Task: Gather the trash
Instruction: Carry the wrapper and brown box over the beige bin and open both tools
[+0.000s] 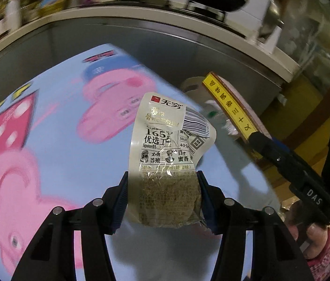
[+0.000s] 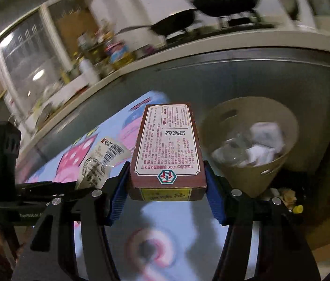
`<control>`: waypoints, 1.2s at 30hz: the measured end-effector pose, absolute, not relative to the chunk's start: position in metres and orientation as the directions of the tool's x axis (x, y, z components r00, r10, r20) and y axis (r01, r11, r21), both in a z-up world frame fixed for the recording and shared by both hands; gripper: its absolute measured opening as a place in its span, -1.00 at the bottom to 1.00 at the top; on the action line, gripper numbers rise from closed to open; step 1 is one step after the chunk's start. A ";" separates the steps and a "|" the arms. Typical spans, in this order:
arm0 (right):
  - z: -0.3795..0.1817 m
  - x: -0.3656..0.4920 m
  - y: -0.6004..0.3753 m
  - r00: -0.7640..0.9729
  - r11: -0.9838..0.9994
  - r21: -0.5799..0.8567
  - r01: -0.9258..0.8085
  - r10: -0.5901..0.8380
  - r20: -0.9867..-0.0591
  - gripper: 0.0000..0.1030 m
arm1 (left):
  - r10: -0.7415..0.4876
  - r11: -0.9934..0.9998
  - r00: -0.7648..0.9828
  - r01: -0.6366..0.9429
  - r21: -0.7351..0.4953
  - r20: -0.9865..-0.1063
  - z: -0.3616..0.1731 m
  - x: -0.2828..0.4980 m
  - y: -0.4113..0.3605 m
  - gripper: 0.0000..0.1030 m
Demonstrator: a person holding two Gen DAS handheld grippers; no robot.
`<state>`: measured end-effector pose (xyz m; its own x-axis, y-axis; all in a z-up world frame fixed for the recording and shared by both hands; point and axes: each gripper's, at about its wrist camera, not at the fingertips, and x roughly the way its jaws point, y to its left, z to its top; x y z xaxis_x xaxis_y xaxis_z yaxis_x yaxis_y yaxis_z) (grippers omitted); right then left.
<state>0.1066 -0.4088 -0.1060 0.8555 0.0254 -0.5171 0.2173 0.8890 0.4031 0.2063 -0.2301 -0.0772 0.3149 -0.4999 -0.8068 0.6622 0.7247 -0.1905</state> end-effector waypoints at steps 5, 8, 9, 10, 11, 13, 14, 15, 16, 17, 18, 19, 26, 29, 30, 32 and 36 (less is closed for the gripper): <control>-0.125 0.114 -0.480 0.841 0.787 0.537 0.304 0.042 -0.539 0.12 | -0.502 0.666 0.264 0.726 -0.173 -0.824 -0.073 0.228 -0.303 0.07; -0.142 0.122 -0.516 0.831 0.724 0.597 0.345 0.061 -0.554 0.12 | -0.484 0.634 0.241 0.760 -0.147 -0.841 -0.078 0.241 -0.348 0.07; -0.147 0.124 -0.525 0.829 0.708 0.611 0.354 0.065 -0.556 0.12 | -0.475 0.627 0.237 0.767 -0.137 -0.847 -0.080 0.244 -0.360 0.07; -0.150 0.126 -0.532 0.827 0.699 0.617 0.360 0.066 -0.558 0.13 | -0.466 0.625 0.238 0.770 -0.127 -0.852 -0.083 0.246 -0.367 0.07; -0.153 0.128 -0.540 0.826 0.689 0.624 0.369 0.064 -0.560 0.13 | -0.453 0.621 0.237 0.775 -0.114 -0.859 -0.087 0.250 -0.379 0.08; -0.157 0.134 -0.550 0.824 0.684 0.624 0.378 0.060 -0.564 0.13 | -0.435 0.619 0.236 0.779 -0.098 -0.869 -0.093 0.256 -0.394 0.08; -0.158 0.137 -0.553 0.822 0.684 0.622 0.381 0.057 -0.567 0.13 | -0.428 0.620 0.237 0.779 -0.092 -0.872 -0.096 0.259 -0.399 0.10; -0.160 0.140 -0.556 0.820 0.684 0.620 0.385 0.055 -0.570 0.13 | -0.415 0.624 0.241 0.777 -0.082 -0.877 -0.099 0.262 -0.406 0.10; -0.161 0.143 -0.559 0.820 0.679 0.625 0.385 0.060 -0.569 0.14 | -0.405 0.629 0.245 0.774 -0.074 -0.881 -0.102 0.266 -0.410 0.16; -0.162 0.146 -0.562 0.821 0.673 0.634 0.380 0.070 -0.566 0.16 | -0.394 0.634 0.247 0.770 -0.068 -0.885 -0.105 0.268 -0.415 0.42; -0.163 0.147 -0.563 0.820 0.671 0.637 0.379 0.075 -0.567 0.19 | -0.385 0.641 0.254 0.765 -0.060 -0.887 -0.108 0.271 -0.419 0.52; -0.164 0.152 -0.565 0.819 0.672 0.638 0.376 0.081 -0.568 0.33 | -0.384 0.643 0.263 0.764 -0.052 -0.885 -0.108 0.273 -0.422 0.58; -0.156 0.144 -0.561 0.835 0.693 0.601 0.398 -0.003 -0.550 0.34 | -0.401 0.647 0.292 0.761 -0.043 -0.869 -0.099 0.271 -0.412 0.57; -0.153 0.129 -0.549 0.846 0.697 0.603 0.389 -0.011 -0.533 0.34 | -0.432 0.657 0.301 0.751 -0.068 -0.850 -0.088 0.266 -0.394 0.57; -0.153 0.124 -0.544 0.848 0.699 0.602 0.386 -0.012 -0.530 0.34 | -0.438 0.662 0.304 0.746 -0.075 -0.846 -0.086 0.264 -0.390 0.57; -0.152 0.115 -0.536 0.851 0.698 0.607 0.381 -0.008 -0.524 0.34 | -0.465 0.672 0.304 0.732 -0.108 -0.832 -0.078 0.258 -0.371 0.57; -0.152 0.095 -0.513 0.857 0.689 0.624 0.369 0.007 -0.514 0.34 | -0.487 0.688 0.327 0.715 -0.125 -0.810 -0.070 0.236 -0.343 0.59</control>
